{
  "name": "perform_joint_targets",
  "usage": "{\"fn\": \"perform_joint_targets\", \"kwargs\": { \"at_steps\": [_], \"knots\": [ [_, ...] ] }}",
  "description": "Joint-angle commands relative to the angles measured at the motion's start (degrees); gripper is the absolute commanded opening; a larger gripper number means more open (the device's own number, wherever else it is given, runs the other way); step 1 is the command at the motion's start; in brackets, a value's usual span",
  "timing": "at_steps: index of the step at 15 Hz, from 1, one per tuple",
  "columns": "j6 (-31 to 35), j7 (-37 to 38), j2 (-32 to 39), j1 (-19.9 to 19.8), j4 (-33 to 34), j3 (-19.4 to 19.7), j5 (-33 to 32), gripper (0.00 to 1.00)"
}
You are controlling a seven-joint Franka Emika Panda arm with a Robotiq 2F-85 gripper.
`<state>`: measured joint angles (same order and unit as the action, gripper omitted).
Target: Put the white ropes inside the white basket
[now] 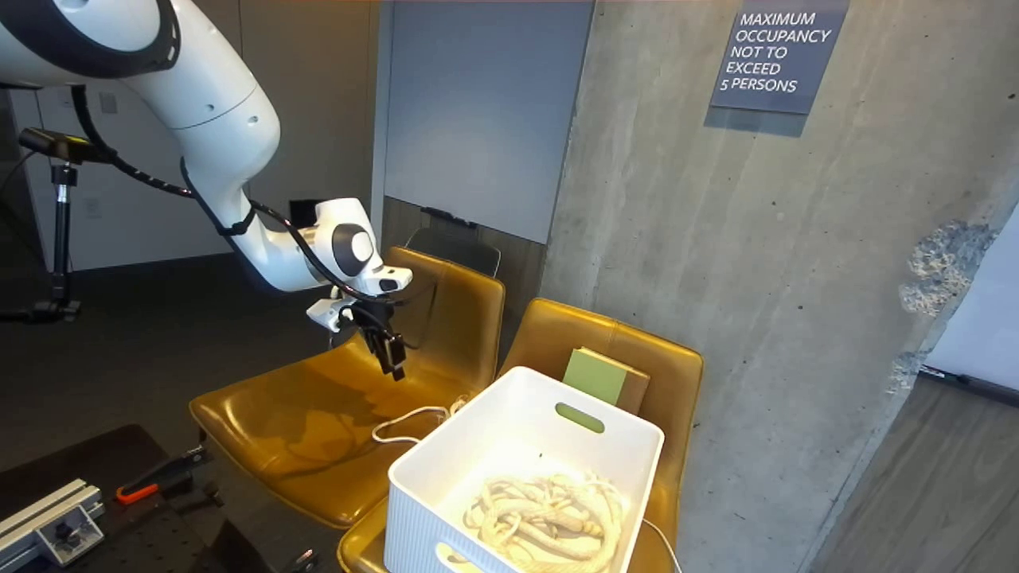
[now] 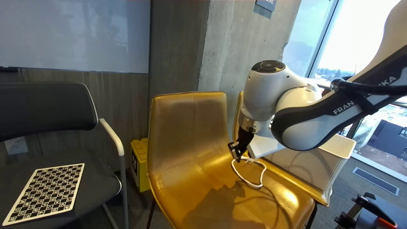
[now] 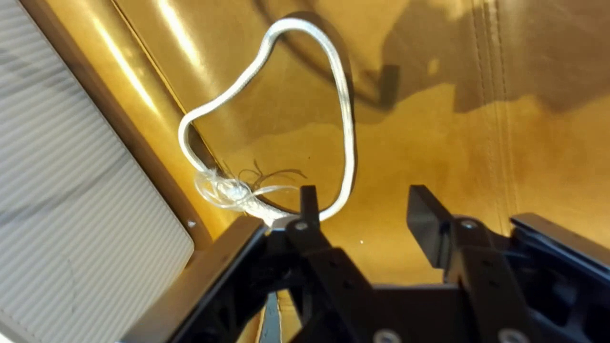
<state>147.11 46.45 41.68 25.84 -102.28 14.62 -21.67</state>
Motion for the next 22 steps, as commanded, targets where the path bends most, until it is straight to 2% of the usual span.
{"fn": "perform_joint_targets", "kwargs": {
  "at_steps": [1, 3, 4, 12, 14, 16, 17, 18, 22],
  "knots": [
    [-0.37, 1.2, 2.2, -0.2, -0.64, 0.31, -1.75, 0.84],
    [-0.52, 1.14, 3.7, -0.42, -0.63, 0.37, -1.65, 0.98],
    [-0.5, 1.08, 4.48, -0.51, -0.64, 0.4, -1.52, 1.0],
    [-0.56, 0.44, 8.52, -0.78, -0.07, 0.97, -0.87, 0.97],
    [-0.61, 0.47, 9.01, -0.55, 0.09, 0.86, -0.77, 0.89],
    [-0.55, 0.55, 9.16, -0.29, 0.16, 0.78, -0.75, 0.71],
    [-0.55, 0.62, 9.17, -0.07, 0.19, 0.73, -0.82, 0.56],
    [-0.54, 0.65, 9.17, 0.11, 0.23, 0.7, -0.84, 0.47],
    [-0.54, 0.54, 9.1, 0.38, 0.39, 0.58, -0.9, 0.18]
  ]
}}
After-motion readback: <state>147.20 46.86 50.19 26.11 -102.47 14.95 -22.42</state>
